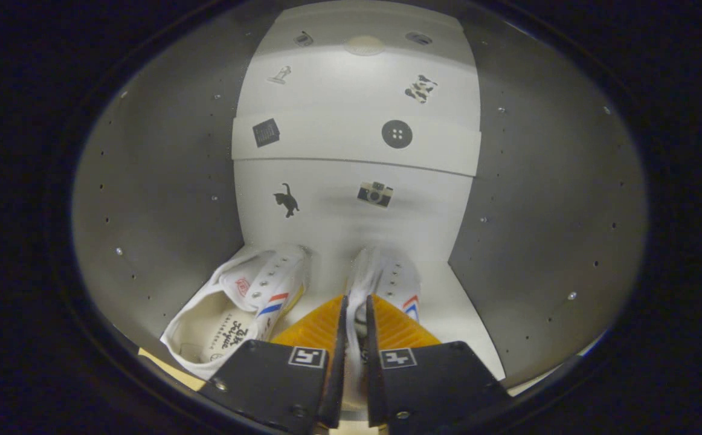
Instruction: Open the shoe cabinet door, grab the shoes and put them into the shoe cabinet, then close the shoe cabinet door.
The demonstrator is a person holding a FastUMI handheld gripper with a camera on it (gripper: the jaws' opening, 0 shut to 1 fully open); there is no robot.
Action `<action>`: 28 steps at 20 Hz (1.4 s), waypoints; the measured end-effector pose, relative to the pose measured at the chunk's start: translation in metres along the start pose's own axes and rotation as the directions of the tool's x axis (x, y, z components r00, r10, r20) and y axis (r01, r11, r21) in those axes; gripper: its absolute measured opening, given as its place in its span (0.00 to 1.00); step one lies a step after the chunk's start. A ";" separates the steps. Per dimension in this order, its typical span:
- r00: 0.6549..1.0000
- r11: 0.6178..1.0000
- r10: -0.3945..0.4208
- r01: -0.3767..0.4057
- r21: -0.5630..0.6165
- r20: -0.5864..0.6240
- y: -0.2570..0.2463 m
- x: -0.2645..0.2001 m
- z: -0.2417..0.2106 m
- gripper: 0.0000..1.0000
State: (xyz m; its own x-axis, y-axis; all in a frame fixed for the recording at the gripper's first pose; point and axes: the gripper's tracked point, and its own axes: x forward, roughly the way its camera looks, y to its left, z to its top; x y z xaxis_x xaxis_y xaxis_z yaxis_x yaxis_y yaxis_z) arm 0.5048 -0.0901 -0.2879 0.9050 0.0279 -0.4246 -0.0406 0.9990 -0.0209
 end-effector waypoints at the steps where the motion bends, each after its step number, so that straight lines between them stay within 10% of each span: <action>1: 1.000 1.000 -0.015 0.015 -0.002 0.013 -0.003 -0.006 0.002 0.25; 14: 0.990 0.997 0.068 -0.062 -0.046 0.122 0.034 -0.200 -0.003 0.92; 28: 0.971 0.995 0.076 -0.090 0.053 0.228 -0.043 -0.498 -0.027 1.00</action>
State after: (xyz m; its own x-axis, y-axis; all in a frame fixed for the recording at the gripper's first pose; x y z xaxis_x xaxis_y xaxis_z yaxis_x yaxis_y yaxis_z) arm 0.0440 -0.1485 -0.1000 0.9719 0.1114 -0.2075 -0.0999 0.9929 0.0652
